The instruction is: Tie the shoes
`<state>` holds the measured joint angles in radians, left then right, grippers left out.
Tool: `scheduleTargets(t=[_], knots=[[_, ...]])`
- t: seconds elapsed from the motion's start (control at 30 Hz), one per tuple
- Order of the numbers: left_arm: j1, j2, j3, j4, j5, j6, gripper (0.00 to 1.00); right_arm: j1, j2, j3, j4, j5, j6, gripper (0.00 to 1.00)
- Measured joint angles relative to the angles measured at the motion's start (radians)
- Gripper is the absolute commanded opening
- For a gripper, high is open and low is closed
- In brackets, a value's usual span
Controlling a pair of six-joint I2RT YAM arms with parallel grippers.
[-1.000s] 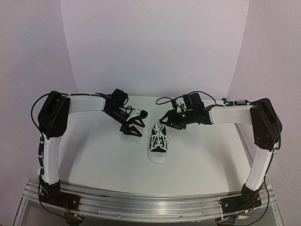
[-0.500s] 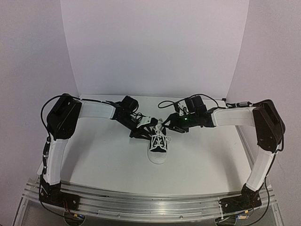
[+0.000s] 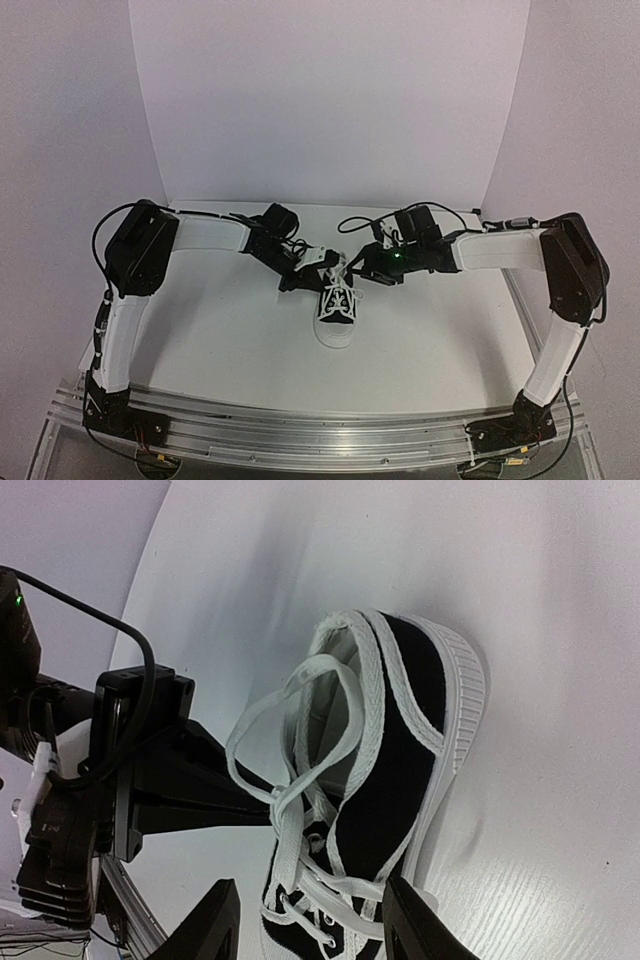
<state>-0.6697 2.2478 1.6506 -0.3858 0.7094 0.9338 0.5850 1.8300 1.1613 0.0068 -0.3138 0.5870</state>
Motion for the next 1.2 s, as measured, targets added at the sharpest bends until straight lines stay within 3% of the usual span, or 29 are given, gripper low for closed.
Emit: scheduleTargets(t=[0.23, 0.57, 0.67, 0.73, 0.9, 1.07, 1.2], knots=[[0.0, -0.011, -0.001, -0.103, -0.017, 0.017, 0.0, 0.0, -0.001, -0.006, 0.0, 0.0, 0.001, 0.49], [-0.004, -0.128, -0.157, -0.209, 0.004, 0.0, 0.0, 0.0, 0.0, -0.036, -0.001, -0.002, 0.01, 0.54], [-0.007, -0.128, -0.179, -0.209, 0.004, -0.012, 0.01, 0.0, 0.007, -0.036, 0.001, -0.011, 0.02, 0.51], [-0.01, -0.128, -0.186, -0.212, 0.003, -0.017, 0.09, 0.0, 0.018, -0.034, 0.001, -0.017, 0.027, 0.47], [-0.011, -0.128, -0.186, -0.208, -0.002, -0.023, 0.4, 0.0, 0.062, -0.01, 0.001, -0.036, 0.063, 0.43], [-0.007, -0.128, -0.157, -0.22, -0.007, -0.028, 0.5, 0.0, 0.079, -0.004, 0.033, -0.045, 0.108, 0.42], [0.016, -0.128, -0.079, -0.239, 0.03, -0.046, 0.63, 0.0, 0.08, -0.004, 0.057, -0.053, 0.135, 0.29]])
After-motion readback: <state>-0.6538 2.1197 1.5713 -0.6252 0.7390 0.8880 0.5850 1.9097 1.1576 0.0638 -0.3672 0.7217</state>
